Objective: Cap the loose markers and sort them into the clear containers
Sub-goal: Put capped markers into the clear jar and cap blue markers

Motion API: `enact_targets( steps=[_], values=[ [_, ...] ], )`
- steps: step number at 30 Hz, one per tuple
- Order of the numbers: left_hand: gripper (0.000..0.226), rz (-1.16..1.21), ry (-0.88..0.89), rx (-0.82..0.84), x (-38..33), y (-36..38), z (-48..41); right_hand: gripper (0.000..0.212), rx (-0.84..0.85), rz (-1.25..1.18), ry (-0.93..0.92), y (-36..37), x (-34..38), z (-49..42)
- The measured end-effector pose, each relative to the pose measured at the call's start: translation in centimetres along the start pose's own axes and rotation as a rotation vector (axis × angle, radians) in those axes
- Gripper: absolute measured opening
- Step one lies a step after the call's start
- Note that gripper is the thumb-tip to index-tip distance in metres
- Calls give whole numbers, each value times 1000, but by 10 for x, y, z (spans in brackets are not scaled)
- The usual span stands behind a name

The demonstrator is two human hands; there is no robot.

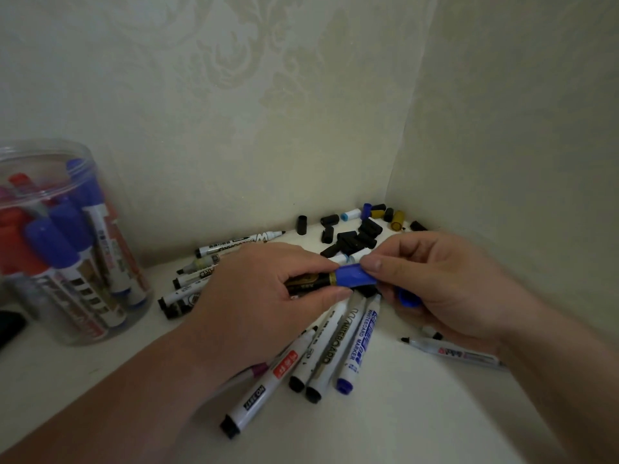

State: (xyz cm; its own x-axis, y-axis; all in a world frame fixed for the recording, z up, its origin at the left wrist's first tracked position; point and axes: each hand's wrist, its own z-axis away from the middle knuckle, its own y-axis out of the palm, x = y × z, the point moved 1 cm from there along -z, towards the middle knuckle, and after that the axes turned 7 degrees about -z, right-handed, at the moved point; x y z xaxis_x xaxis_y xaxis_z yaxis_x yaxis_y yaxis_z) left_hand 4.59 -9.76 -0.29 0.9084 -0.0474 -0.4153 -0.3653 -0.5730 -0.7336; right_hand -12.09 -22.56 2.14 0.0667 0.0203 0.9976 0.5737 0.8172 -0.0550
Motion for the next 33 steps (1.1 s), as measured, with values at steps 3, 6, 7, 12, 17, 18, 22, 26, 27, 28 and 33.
enact_targets(
  steps=[3,6,7,12,17,18,22,26,27,28,33],
  values=[
    [23,24,-24,-11,2,0,0,18,-6,14,-59,5,0,1],
    [17,93,-49,45,0,-2,0,21,-32,181,-185,6,2,1],
    [14,115,-56,69,-1,-3,-1,21,-35,219,-213,5,4,2],
    [15,139,-88,85,-1,-3,-2,15,-335,-31,-269,-12,8,0],
    [22,72,-43,95,-5,3,0,9,-537,94,-426,6,-5,-8],
    [25,55,-27,83,-7,4,1,8,-538,132,-452,12,-8,-8],
    [30,17,18,62,-12,8,-1,7,-531,185,-485,25,-16,-10],
    [27,31,8,26,-11,9,-1,6,-525,218,-494,27,-17,-9],
    [26,30,6,20,-11,9,-1,6,-522,224,-494,28,-17,-9],
    [26,27,6,19,-11,9,-1,6,-516,226,-494,30,-17,-9],
    [27,30,-21,40,-9,12,-1,7,-477,204,-503,40,-17,-6]
  ],
)
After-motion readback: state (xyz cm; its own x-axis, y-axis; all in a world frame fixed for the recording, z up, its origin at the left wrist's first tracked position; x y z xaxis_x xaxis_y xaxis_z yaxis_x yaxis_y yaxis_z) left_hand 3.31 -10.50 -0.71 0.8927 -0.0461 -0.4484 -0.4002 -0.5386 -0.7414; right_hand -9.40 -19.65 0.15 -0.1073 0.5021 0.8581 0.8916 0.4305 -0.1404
